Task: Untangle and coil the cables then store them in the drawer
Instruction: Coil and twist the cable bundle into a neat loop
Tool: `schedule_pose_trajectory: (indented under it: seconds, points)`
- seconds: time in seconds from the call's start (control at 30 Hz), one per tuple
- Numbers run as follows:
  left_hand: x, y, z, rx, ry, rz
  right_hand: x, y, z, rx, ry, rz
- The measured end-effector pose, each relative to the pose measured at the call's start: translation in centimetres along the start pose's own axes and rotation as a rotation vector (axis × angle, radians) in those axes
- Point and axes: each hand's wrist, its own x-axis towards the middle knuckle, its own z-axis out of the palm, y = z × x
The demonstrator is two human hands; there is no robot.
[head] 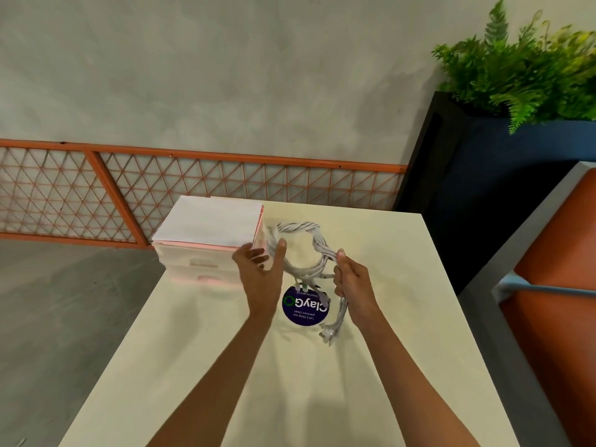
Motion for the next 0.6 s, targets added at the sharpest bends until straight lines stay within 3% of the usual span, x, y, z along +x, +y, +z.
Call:
schedule_pose_trajectory:
  seconds: [0.1,0.23,0.33,0.47,0.6]
  points:
    - [-1.2,-0.5,1.2,-0.107,-0.086,-0.222,-0.2,0.3,0.8,0.037,0.094,0.041]
    - [-1.0,0.6,2.5,-0.174,-0.251,-0.276,-1.0,0.2,1.4,-0.031,0.045,-0.009]
    - [-0.6,2.4,3.7,-0.092,-0.309,-0.113,-1.1,0.6,1.9,-0.149,0.05,-0.107]
    - [0.1,2.7,4.4,0.29,-0.388,0.203,-1.0,0.6,2.3,-0.26,0.077,-0.204]
    - [-0.1,2.2,4.6,0.272,-0.392,0.246,-0.9,0.0,1.9,-0.368,0.12,-0.267]
